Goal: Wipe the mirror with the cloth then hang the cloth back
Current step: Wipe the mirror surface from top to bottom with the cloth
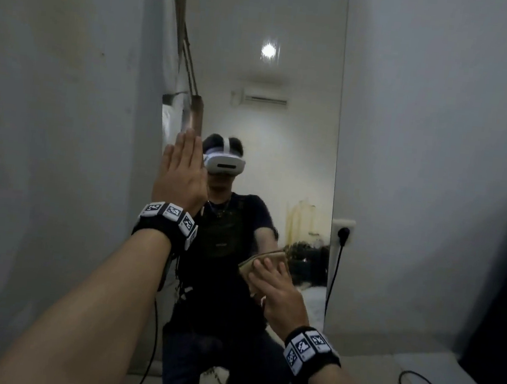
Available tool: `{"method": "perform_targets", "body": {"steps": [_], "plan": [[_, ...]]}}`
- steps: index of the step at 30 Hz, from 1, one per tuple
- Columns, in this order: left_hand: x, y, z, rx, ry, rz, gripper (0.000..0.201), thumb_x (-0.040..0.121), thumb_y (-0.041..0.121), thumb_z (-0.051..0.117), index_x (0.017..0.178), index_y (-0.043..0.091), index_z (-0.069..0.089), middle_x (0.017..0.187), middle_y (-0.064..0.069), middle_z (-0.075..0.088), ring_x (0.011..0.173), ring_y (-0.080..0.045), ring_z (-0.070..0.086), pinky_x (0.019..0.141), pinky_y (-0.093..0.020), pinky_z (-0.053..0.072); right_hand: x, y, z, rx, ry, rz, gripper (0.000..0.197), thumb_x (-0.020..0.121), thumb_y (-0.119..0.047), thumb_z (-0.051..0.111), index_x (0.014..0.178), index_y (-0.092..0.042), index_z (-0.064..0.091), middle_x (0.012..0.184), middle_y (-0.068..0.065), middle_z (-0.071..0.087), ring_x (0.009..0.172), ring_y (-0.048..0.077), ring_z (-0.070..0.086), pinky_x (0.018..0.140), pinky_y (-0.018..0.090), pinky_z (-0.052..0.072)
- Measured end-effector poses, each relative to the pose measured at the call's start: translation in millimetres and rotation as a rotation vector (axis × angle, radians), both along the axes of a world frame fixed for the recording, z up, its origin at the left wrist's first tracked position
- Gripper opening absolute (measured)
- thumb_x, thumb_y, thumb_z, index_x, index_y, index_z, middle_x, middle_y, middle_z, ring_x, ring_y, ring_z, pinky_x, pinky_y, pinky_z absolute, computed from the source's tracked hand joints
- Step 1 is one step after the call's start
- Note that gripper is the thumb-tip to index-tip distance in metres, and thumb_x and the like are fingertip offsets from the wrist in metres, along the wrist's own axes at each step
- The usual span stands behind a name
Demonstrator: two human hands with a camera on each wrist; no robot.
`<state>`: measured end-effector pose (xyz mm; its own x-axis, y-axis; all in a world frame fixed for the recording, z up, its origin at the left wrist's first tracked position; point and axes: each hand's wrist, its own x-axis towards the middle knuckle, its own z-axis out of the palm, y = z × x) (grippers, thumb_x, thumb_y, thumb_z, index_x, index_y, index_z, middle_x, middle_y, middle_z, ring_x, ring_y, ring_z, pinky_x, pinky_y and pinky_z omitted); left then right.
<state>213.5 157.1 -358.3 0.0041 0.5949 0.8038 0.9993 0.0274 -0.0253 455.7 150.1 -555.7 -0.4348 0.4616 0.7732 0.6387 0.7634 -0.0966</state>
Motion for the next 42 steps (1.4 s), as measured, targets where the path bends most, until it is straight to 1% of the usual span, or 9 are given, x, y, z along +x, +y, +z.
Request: {"method": "perform_targets", "body": {"steps": [5,8,11,14,19,24,32,38,42], "plan": [[11,-4,-13,0.041,-0.021,-0.033,0.059,0.101,0.021,0.036,0.152,0.002,0.015,0.162,-0.015,0.008,0.15,-0.026,0.005,0.121,-0.038,-0.004,12,-26,18,0.011,0.085,0.065,0.04,0.082,-0.002,0.046,0.109,-0.016,0.071,0.119,0.005,0.067,0.109,0.026,0.062,0.097,0.043,0.047],[15,-6,-21,0.012,-0.036,-0.055,0.06,0.101,0.025,0.034,0.152,0.003,0.013,0.162,-0.015,0.008,0.15,-0.027,0.005,0.122,-0.044,0.005,20,-24,114,0.124,0.257,0.018,0.035,0.09,-0.004,0.046,0.113,-0.012,0.07,0.113,0.012,0.068,0.097,0.029,0.063,0.084,0.043,0.052],[11,-7,-22,-0.005,-0.018,-0.055,0.061,0.101,0.025,0.034,0.153,0.004,0.009,0.162,-0.015,0.006,0.15,-0.026,0.004,0.122,-0.044,0.006,37,6,227,0.291,0.39,-0.034,0.036,0.093,-0.022,0.042,0.112,-0.008,0.069,0.114,0.014,0.067,0.101,0.032,0.062,0.089,0.045,0.05],[11,-7,-22,0.01,-0.009,-0.05,0.061,0.102,0.025,0.034,0.153,0.004,0.008,0.162,-0.015,0.004,0.15,-0.026,0.002,0.122,-0.043,0.002,49,47,283,0.171,0.305,-0.119,0.048,0.085,-0.028,0.034,0.114,-0.013,0.068,0.126,0.009,0.062,0.114,0.029,0.057,0.096,0.045,0.047],[16,-3,-22,0.018,-0.022,-0.01,0.062,0.101,0.023,0.033,0.153,0.004,0.006,0.162,-0.015,0.001,0.15,-0.026,-0.002,0.122,-0.044,0.002,53,60,196,0.017,0.201,-0.13,0.05,0.087,-0.016,0.029,0.126,-0.013,0.061,0.143,0.01,0.048,0.137,0.029,0.037,0.114,0.047,0.03],[16,-4,-22,0.019,-0.012,0.016,0.062,0.101,0.027,0.03,0.154,0.005,0.004,0.163,-0.013,-0.001,0.151,-0.024,-0.003,0.122,-0.045,0.003,68,29,69,0.055,0.179,-0.152,0.049,0.081,0.011,0.059,0.125,-0.012,0.061,0.141,0.006,0.048,0.137,0.023,0.036,0.117,0.045,0.023],[18,-4,-23,0.024,-0.006,0.033,0.062,0.101,0.025,0.028,0.153,0.004,0.003,0.162,-0.014,-0.001,0.15,-0.026,-0.004,0.122,-0.043,0.0,82,-16,-67,-0.1,0.107,-0.176,0.067,0.061,0.02,0.064,0.12,-0.012,0.065,0.137,0.005,0.053,0.135,0.017,0.036,0.117,0.038,0.021],[17,-7,-21,0.025,-0.014,0.025,0.062,0.099,0.023,0.027,0.153,0.003,0.002,0.162,-0.015,0.0,0.15,-0.028,-0.003,0.122,-0.046,0.001,81,-38,-99,-0.228,0.033,-0.193,0.069,0.053,0.02,0.072,0.114,-0.014,0.069,0.132,0.004,0.059,0.128,0.023,0.048,0.116,0.031,0.018],[18,-6,-21,0.025,-0.042,0.022,0.063,0.099,0.022,0.029,0.153,0.003,0.004,0.162,-0.015,0.0,0.15,-0.028,-0.002,0.122,-0.047,0.002,84,-47,-66,-0.124,0.064,-0.169,0.042,0.066,0.008,0.065,0.099,-0.017,0.075,0.115,0.004,0.07,0.106,0.024,0.065,0.088,0.038,0.053]]}}
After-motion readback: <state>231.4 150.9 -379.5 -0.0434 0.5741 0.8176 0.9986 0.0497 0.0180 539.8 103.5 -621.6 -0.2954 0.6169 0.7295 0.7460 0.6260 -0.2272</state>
